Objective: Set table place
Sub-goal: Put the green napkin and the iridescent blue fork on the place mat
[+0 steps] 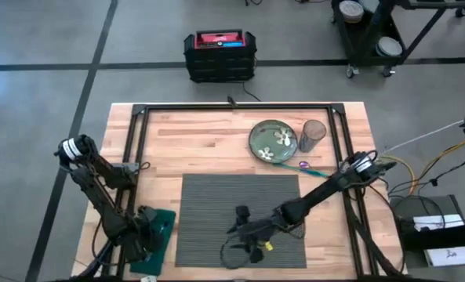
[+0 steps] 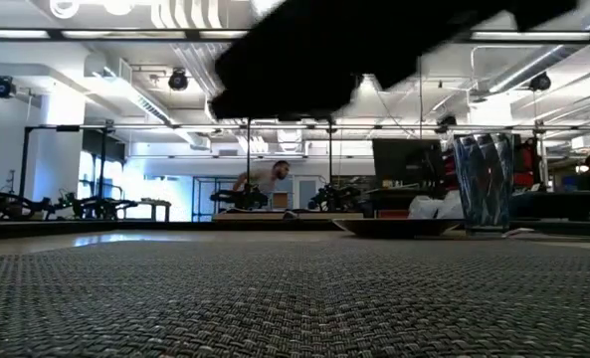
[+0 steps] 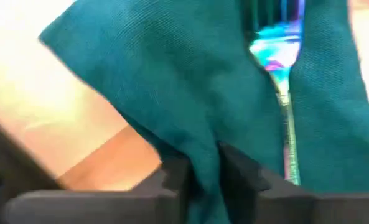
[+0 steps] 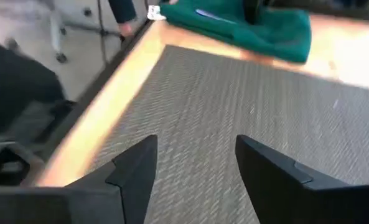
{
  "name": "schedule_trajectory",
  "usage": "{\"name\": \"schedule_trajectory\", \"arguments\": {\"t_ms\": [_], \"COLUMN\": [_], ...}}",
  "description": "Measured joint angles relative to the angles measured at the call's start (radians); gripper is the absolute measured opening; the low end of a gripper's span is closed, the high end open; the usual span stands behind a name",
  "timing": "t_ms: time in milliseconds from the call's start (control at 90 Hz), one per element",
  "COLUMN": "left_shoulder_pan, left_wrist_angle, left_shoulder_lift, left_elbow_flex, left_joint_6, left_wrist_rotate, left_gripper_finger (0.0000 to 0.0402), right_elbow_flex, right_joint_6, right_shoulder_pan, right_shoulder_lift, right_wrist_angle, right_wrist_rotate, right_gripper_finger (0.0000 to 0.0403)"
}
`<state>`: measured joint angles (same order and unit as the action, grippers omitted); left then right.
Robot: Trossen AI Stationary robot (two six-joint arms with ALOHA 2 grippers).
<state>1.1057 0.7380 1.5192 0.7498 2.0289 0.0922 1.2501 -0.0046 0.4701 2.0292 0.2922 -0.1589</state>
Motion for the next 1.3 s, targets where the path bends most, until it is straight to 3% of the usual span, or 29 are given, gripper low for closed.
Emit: {"name": "schedule_trajectory", "arguments": {"t_ms": [144, 411, 689, 778, 1044, 1300], "left_shoulder_pan": [0.001, 0.001, 0.001, 0.001, 0.001, 0.002], "left_wrist_angle": [-0.001, 0.003, 0.001, -0.002, -0.016, -0.02], "left_shoulder_lift": [0.0, 0.0, 0.0, -0.001, -0.003, -0.008], "left_elbow_flex": [0.0, 0.003, 0.002, 0.002, 0.001, 0.004], "left_joint_6": [-0.014, -0.026, -0.03, -0.031, -0.036, -0.054], "left_wrist_rotate": [0.014, 0.023, 0.027, 0.03, 0.038, 0.04], "left_gripper_finger": [0.0019, 0.0004, 0.0012, 0.0009, 0.0007, 0.0007], "right_elbow_flex": [0.223, 0.656, 1.103, 1.083, 1.079, 1.081], "right_joint_6": [-0.084, -0.087, -0.086, -0.072, 0.002, -0.174], "right_shoulder_pan": [-0.041, -0.102, -0.129, -0.138, -0.164, -0.162], "right_shoulder_lift": [0.136, 0.415, 0.699, 0.716, 0.735, 0.745], "right_wrist_angle": [-0.088, -0.195, -0.376, -0.308, -0.355, -0.323], "right_wrist_rotate": [0.0, 0.0, 0.001, -0.004, -0.028, -0.029], "right_gripper_finger": [0.02, 0.02, 0.0196, 0.0194, 0.0192, 0.017]}}
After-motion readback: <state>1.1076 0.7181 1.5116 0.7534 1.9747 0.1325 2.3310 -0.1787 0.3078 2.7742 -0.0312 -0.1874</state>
